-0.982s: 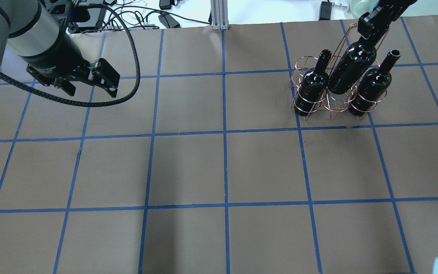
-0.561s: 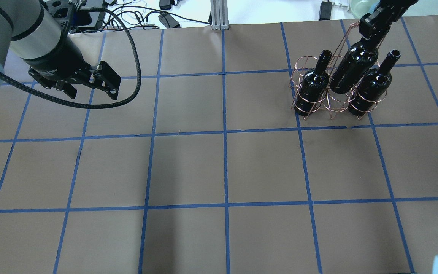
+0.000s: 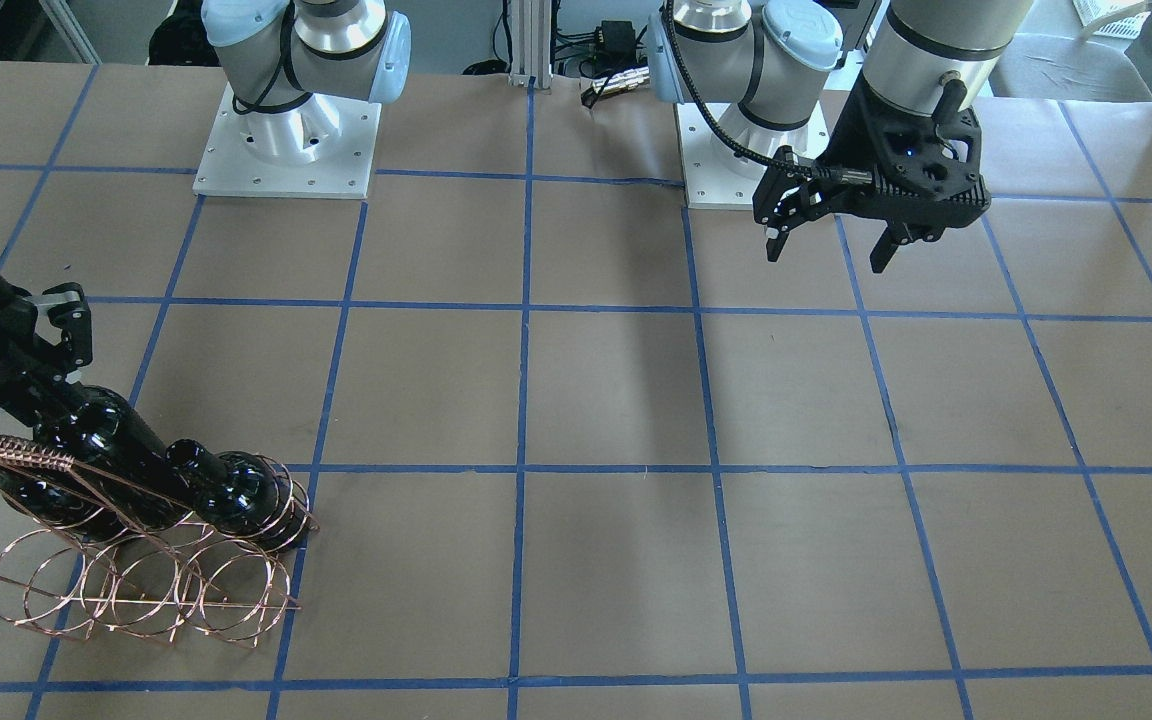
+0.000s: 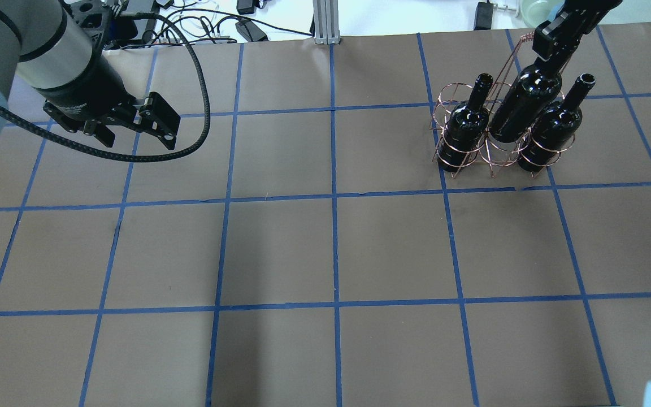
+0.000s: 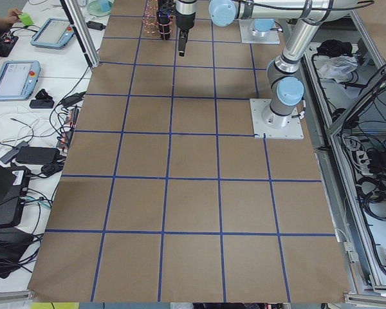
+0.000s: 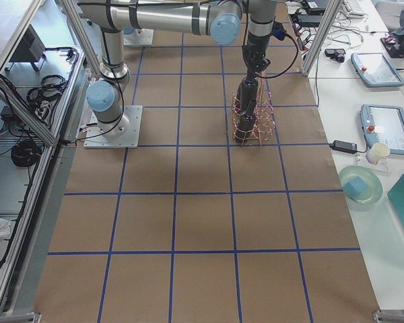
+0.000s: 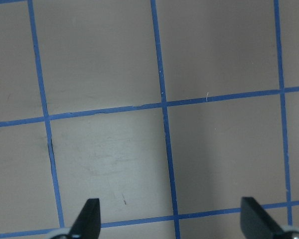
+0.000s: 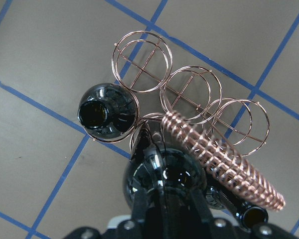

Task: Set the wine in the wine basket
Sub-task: 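Push the bottle deeper into the rack slot with right gripper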

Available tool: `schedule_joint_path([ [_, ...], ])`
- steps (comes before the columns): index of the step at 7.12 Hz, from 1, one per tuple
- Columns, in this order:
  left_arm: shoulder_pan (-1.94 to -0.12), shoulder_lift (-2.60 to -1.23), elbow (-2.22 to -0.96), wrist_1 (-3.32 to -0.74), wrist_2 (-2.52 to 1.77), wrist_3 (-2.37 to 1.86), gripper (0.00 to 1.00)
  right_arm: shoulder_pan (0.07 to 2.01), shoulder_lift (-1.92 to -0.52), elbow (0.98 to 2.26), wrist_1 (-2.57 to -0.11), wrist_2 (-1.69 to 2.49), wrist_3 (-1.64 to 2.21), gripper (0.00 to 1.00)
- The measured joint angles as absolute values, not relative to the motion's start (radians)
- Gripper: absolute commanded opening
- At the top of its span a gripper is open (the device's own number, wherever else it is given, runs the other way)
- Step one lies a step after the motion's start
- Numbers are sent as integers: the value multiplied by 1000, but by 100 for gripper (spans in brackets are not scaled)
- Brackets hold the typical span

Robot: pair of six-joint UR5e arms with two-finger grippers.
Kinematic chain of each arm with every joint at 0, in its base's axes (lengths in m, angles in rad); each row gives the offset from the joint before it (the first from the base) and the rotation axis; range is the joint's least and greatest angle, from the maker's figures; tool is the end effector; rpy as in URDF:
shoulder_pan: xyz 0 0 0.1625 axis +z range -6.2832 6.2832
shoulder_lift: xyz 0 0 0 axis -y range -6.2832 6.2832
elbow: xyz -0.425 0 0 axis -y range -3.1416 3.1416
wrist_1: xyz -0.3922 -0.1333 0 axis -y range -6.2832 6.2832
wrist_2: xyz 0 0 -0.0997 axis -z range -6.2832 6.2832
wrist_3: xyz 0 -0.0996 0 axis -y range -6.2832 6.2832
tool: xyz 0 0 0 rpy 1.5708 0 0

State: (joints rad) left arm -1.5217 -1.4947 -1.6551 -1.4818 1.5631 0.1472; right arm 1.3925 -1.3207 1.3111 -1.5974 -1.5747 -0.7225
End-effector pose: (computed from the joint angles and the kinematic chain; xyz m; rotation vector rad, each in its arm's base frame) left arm -0.1110 -0.4733 0.4918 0.1544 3.1349 -0.1274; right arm 0.0243 -0.6147 0.4821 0.8389 -3.0071 0.0482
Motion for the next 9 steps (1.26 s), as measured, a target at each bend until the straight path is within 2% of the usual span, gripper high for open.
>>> schedule_joint_path([
  [2,-1522,-1493,-1655,-1482,1576,147,100,1392,-1331,1314,-1575,-1576,-723,30],
  [4,-1522,-1493,-1655,-1482,1578,147,100,1391,-1331,1318,-1574,-1569,-722,38],
  [7,-1522,-1495,-1655,-1482,1578,147,100,1391,-1322,1342,-1603,-1568,-758,41],
  [9,-1522,-1496,-1656,-1482,1578,147,100,1391,-1317,1380,-1651,-1566,-771,46],
])
